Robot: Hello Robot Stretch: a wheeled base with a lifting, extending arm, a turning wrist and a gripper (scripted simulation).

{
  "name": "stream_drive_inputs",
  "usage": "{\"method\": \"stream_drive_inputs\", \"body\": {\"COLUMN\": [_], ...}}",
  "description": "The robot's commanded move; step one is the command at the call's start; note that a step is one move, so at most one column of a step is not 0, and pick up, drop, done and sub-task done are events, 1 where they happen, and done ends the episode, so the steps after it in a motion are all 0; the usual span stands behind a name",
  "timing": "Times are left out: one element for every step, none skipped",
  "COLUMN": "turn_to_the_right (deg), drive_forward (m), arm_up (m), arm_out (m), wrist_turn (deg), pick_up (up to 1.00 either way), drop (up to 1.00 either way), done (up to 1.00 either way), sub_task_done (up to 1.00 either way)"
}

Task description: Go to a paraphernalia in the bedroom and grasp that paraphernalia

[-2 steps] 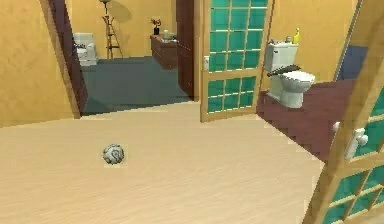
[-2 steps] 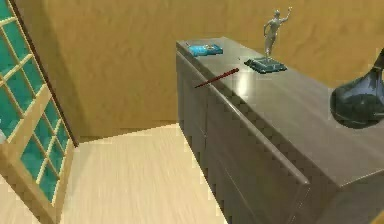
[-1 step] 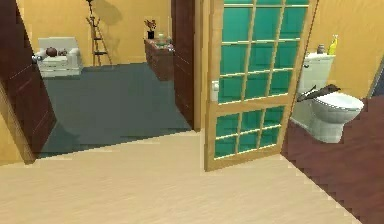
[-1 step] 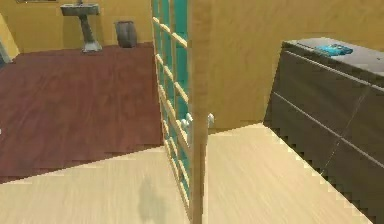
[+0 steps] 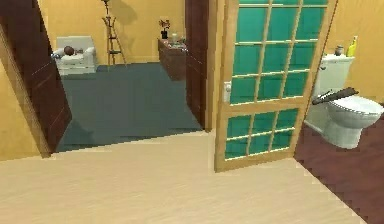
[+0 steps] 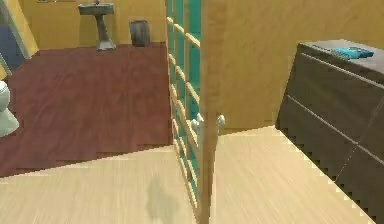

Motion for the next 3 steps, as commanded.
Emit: {"method": "stream_drive_inputs", "body": {"turn_to_the_right": [0.0, -15.0, 0.0], "drive_forward": [1.0, 0.0, 1.0], "arm_up": [0.0, 0.0, 0.0], "arm_out": [0.0, 0.0, 0.0], "wrist_turn": [0.0, 0.0, 0.0], "pick_up": [0.0, 0.0, 0.0], "drop": [0.0, 0.0, 0.0], "done": [0.0, 0.0, 0.0], "sub_task_done": [0.0, 0.0, 0.0]}}
